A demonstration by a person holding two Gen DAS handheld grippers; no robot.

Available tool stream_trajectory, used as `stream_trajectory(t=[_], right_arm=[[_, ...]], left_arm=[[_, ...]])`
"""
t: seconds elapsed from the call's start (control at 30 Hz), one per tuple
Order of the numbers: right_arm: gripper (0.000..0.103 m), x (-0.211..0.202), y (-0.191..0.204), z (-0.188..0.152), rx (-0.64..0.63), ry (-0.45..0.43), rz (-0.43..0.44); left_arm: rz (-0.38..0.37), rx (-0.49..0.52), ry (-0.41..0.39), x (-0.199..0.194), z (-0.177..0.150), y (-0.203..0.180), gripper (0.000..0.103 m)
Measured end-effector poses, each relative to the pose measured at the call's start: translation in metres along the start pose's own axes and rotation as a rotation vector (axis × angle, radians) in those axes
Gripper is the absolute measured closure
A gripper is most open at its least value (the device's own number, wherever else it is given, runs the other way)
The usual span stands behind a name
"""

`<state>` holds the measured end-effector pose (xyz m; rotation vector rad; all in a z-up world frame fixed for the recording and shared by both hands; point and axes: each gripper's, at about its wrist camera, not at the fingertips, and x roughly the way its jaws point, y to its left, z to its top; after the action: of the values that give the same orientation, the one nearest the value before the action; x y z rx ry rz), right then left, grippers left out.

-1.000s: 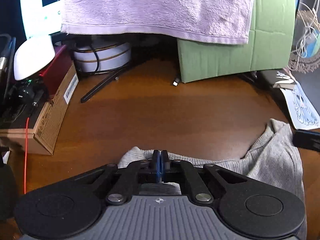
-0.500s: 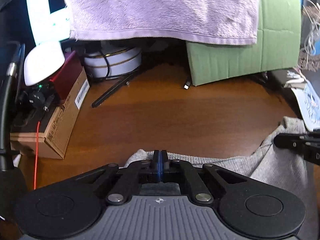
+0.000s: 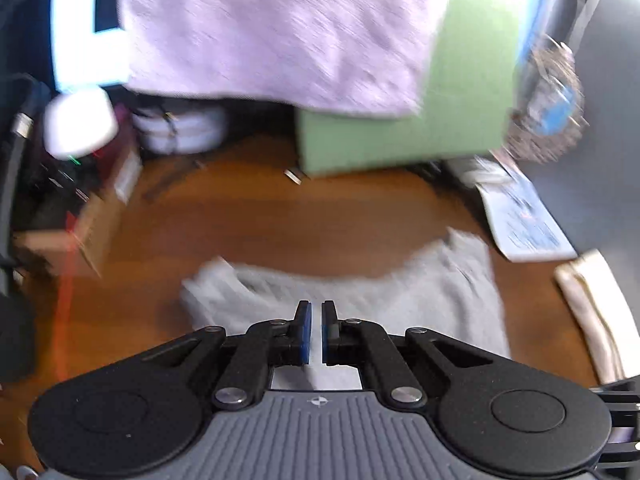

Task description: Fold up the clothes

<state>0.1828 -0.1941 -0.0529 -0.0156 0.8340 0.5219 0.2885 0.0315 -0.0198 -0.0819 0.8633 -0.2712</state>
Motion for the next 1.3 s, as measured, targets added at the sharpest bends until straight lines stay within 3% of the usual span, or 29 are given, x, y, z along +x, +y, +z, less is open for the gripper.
stream_trajectory(t=[0.1, 0.2, 0.27, 0.4, 0.47, 0.5, 0.63, 0.73, 0.97, 1.0, 1.03, 1.07, 1.3], right_arm=[[0.098, 0.004, 0.007, -0.017, -0.002, 0.011, -0.013], [0.098, -0.001, 0.012, -0.031, -0.019, 0.009, -0.024], [0.098, -0.009, 0.01, -0.038, -0.018, 0.003, -0.017], [0.097, -0.021, 0.003, -0.042, 0.035, -0.01, 0.007], [0.094, -0.029, 0.008, -0.041, 0.008, -0.062, -0.004], [0.087, -0.031, 0.011, -0.04, -0.013, -0.088, -0.01], [0.085, -0.026, 0.015, -0.036, -0.029, -0.095, -0.004], [0.084, -0.023, 0.015, -0.037, -0.034, -0.091, -0.013], [0.077, -0.014, 0.02, -0.045, -0.077, -0.076, -0.039], [0.085, -0.012, 0.021, -0.047, -0.083, -0.072, -0.043], [0.092, -0.01, 0.021, -0.047, -0.088, -0.069, -0.061], [0.098, -0.008, 0.021, -0.048, -0.092, -0.067, -0.08], [0.099, -0.013, 0.008, -0.051, -0.054, -0.056, -0.073]], left_arm=[[-0.042, 0.046, 0.033, -0.002, -0.019, -0.017, 0.1], [-0.009, 0.095, 0.04, -0.004, -0.036, -0.024, 0.1], [0.003, 0.085, 0.051, -0.005, -0.041, -0.02, 0.1], [-0.055, 0.075, 0.022, -0.027, -0.044, -0.012, 0.1], [-0.11, 0.129, 0.009, -0.041, -0.047, -0.017, 0.1], [-0.137, 0.164, 0.014, -0.046, -0.05, -0.021, 0.098], [-0.191, 0.373, 0.026, -0.061, -0.078, -0.052, 0.089], [-0.177, 0.487, 0.034, -0.061, -0.097, -0.07, 0.078], [-0.046, 0.576, 0.002, -0.044, -0.107, -0.085, 0.077], [-0.027, 0.589, 0.002, -0.041, -0.108, -0.086, 0.081], [-0.005, 0.595, 0.005, -0.038, -0.108, -0.087, 0.1], [0.009, 0.595, 0.009, -0.039, -0.107, -0.086, 0.099], [0.023, 0.606, 0.017, -0.057, -0.1, -0.073, 0.099]])
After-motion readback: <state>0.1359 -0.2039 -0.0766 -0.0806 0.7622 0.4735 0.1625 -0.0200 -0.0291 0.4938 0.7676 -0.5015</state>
